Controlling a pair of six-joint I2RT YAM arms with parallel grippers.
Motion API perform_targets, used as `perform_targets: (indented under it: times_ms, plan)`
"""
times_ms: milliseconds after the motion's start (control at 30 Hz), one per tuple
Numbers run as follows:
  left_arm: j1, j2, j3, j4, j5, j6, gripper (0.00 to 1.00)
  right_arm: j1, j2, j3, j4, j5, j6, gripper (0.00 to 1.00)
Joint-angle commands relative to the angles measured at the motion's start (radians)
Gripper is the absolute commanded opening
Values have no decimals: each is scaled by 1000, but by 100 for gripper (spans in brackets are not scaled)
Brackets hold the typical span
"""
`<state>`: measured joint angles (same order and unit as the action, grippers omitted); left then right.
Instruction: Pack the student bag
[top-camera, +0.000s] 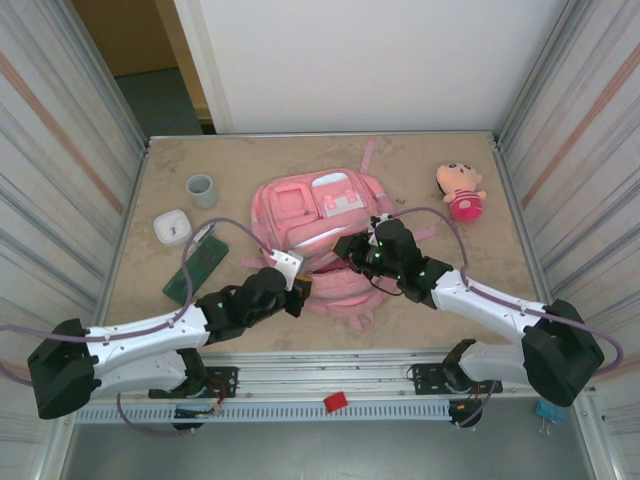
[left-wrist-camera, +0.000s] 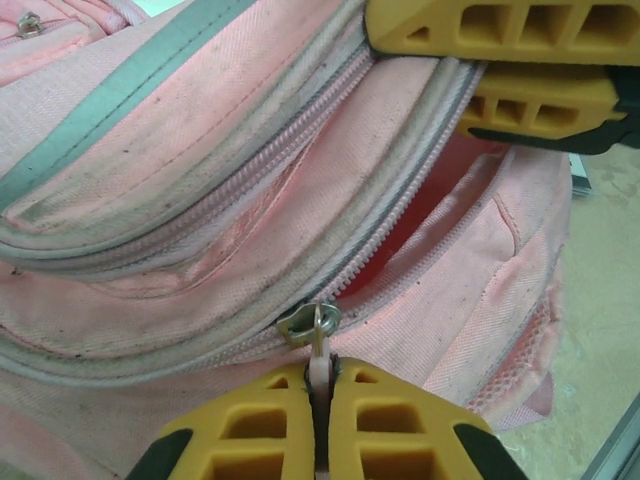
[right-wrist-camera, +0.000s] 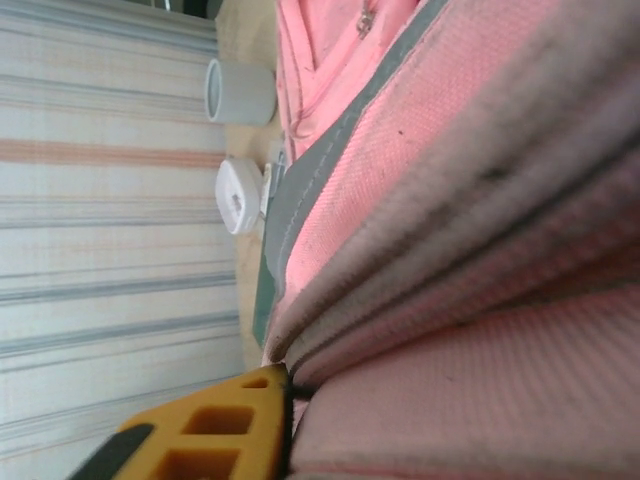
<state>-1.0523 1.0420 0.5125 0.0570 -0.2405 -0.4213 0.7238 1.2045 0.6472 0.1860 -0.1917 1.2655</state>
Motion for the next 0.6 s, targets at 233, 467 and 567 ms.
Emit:
perform_targets:
  times_ms: [233, 467, 567]
  plan:
    - [108, -89, -32, -29, -51, 2, 0, -196, -133, 35, -149, -158, -134, 12]
    - [115, -72, -29, 63, 56, 42, 0, -152, -108, 16, -69, -130, -37, 48]
    - [115, -55, -19, 95, 77, 48, 0, -60, -64, -20, 39, -46, 36, 54]
